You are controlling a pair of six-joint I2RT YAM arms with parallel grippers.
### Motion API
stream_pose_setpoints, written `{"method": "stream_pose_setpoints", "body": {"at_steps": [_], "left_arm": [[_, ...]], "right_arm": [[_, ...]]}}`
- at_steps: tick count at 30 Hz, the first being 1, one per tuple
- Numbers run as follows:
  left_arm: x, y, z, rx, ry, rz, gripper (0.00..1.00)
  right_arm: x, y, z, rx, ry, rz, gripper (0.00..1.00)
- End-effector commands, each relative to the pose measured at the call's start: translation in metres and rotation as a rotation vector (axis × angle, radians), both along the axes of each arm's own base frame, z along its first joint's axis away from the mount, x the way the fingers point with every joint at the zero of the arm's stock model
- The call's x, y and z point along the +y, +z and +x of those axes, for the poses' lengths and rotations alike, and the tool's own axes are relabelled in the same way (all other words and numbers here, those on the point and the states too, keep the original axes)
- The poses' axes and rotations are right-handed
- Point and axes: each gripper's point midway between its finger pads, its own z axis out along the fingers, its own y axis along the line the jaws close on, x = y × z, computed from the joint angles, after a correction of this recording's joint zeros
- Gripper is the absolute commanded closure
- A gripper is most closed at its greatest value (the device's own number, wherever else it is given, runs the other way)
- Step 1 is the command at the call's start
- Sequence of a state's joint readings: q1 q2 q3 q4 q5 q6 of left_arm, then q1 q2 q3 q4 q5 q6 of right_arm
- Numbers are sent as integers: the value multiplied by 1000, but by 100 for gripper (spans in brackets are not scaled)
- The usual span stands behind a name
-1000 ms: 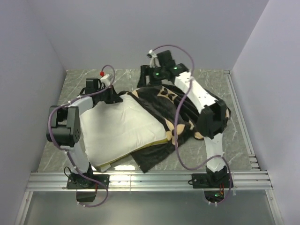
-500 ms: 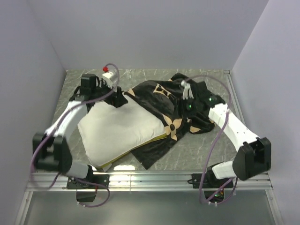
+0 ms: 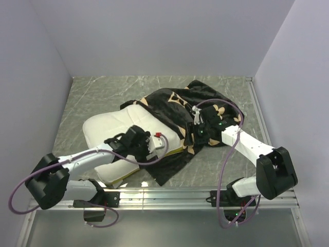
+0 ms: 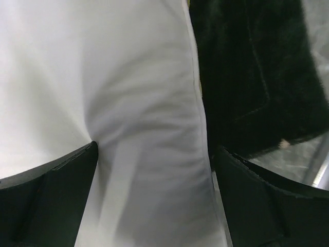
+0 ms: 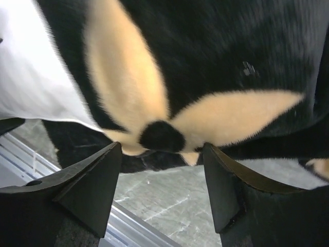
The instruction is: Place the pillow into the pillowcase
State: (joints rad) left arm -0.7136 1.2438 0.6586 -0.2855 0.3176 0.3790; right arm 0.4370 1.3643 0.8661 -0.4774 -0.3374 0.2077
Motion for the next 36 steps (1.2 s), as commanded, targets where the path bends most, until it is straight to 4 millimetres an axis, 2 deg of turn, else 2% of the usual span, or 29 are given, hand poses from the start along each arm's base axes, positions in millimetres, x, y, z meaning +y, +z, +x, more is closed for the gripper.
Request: {"method": "stream_pose_setpoints", "body": {"at_steps": [1, 2, 4, 5, 6, 7, 8, 9, 10, 11, 12, 14, 15, 18, 23, 24, 26, 27, 28, 30, 31, 33, 34, 36], "left_arm": [[-6, -13, 13, -150, -10, 89, 1], [-4, -26, 14, -135, 0, 130, 1], [-2, -35, 25, -142, 56, 176, 1], [1, -51, 27, -112, 75, 221, 1], [-5, -50, 34, -103, 109, 218, 3], [-5, -57, 33, -73, 117, 239, 27], [-7, -69, 35, -35, 127, 265, 42], [-22, -59, 46, -15, 171, 213, 59], [-25, -56, 55, 19, 209, 174, 91], [-36, -57, 56, 78, 214, 133, 99], [-53, -41, 72, 95, 256, 70, 100], [-67, -40, 84, 151, 276, 34, 100], [-79, -25, 97, 152, 299, -17, 100], [-92, -17, 107, 184, 305, -51, 100], [-86, -11, 108, 232, 318, -89, 100], [-87, -9, 106, 251, 308, -101, 100], [-88, -4, 106, 299, 337, -131, 100], [-88, -2, 106, 305, 334, -137, 100], [-90, -1, 102, 322, 320, -140, 96], [-94, 6, 101, 339, 301, -163, 90], [-96, 12, 99, 350, 286, -182, 78], [-99, 17, 98, 352, 275, -199, 67], [-100, 19, 98, 352, 268, -203, 58], [-101, 19, 100, 353, 276, -206, 49]], "right_arm": [[1, 6, 10, -44, -50, 21, 28], [1, 5, 7, -37, -52, 23, 27], [-1, 7, 5, -41, -58, 32, 26], [-3, 6, 3, -40, -62, 31, 24], [-7, 9, 5, -51, -75, 36, 23], [-10, 8, 5, -49, -85, 31, 23], [-13, 9, 7, -49, -94, 28, 22], [-16, 8, 9, -42, -106, 26, 22], [-24, 4, 10, -15, -129, 20, 22], [-27, 4, 13, -3, -137, 21, 22], [-30, -4, 14, 37, -148, 14, 22], [-34, -10, 15, 84, -159, 19, 23], [-34, -15, 17, 103, -161, 14, 23], [-40, -28, 22, 133, -201, -8, 21], [-68, -56, 54, 185, -384, 24, 17], [-68, -66, 55, 221, -398, 36, 16], [-64, -68, 69, 215, -424, 83, 16], [-58, -71, 70, 239, -420, 114, 17], [-52, -70, 75, 238, -430, 147, 20], [-45, -69, 77, 252, -416, 180, 47], [-40, -65, 78, 254, -385, 208, 74], [-37, -60, 75, 255, -365, 215, 89], [-39, -59, 72, 260, -356, 208, 96], [-40, -52, 70, 239, -346, 202, 100]]}}
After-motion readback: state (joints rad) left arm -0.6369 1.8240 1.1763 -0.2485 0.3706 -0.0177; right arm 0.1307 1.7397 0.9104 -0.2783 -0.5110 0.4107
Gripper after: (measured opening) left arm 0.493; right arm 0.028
